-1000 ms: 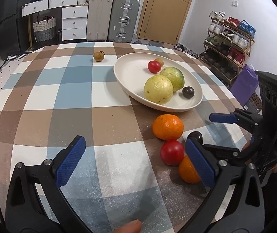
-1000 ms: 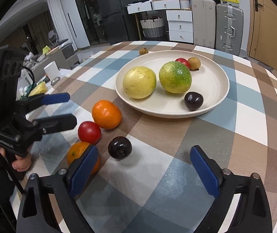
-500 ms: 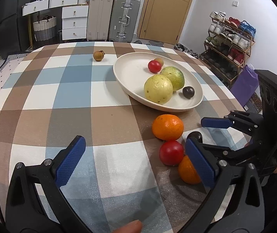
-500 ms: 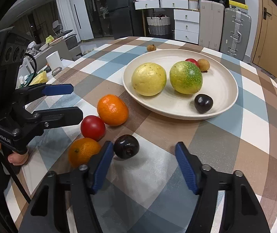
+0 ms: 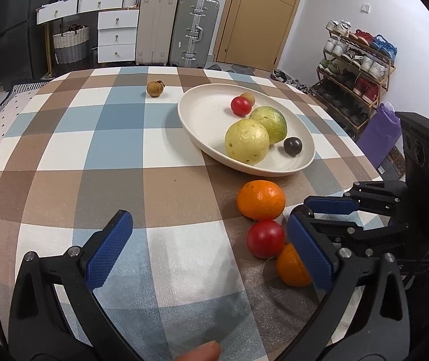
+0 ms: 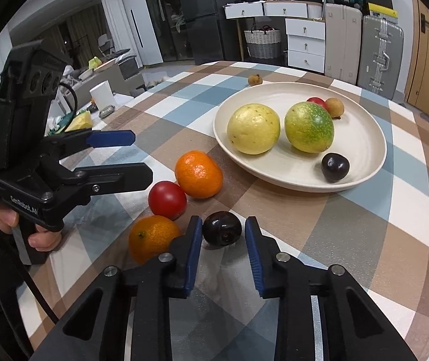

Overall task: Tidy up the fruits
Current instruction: 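Close right gripper on the dark plum and lift it, then grasp an orange mandarin with left gripper while right gripper holds the plum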

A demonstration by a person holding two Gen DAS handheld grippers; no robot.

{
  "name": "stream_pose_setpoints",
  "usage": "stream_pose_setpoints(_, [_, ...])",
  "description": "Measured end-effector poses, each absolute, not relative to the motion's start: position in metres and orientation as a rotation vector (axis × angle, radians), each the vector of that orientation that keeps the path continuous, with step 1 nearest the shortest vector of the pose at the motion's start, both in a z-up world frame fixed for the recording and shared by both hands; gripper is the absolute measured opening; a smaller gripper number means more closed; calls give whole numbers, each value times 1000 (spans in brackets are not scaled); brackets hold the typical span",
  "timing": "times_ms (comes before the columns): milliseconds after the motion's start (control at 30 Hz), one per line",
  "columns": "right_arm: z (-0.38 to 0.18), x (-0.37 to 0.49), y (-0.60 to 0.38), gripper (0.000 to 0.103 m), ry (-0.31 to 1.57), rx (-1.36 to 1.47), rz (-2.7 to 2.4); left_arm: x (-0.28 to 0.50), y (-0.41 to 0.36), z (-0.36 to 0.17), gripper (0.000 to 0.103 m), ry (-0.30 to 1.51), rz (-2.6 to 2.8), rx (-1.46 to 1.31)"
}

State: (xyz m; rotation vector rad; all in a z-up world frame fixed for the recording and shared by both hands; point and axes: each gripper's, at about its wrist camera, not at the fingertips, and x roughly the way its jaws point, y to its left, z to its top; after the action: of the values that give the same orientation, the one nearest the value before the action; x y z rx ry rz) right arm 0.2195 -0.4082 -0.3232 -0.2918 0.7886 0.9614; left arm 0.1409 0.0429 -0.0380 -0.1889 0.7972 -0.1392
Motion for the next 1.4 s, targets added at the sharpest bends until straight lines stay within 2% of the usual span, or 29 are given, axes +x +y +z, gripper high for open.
stream_pose_setpoints(567, [-315, 212, -416, 27, 731, -276, 970, 134, 42, -34, 102, 783, -126, -200])
stream_pose_setpoints(933, [-305, 209, -444, 27, 687, -204, 940, 105, 2, -38, 102, 816, -138, -176])
stream_pose_setpoints(1000, [-305, 208, -449, 27, 686, -194, 938, 101, -4, -39, 99, 821, -144, -175])
stream_pose_setpoints(1267, [-304, 210, -449, 27, 684, -183, 940, 92, -29, -44, 68, 864, -174, -105])
stream_pose_setpoints(1400, [-302, 210, -450, 27, 677, -177, 945, 91, -40, -44, 62, 860, -202, -84])
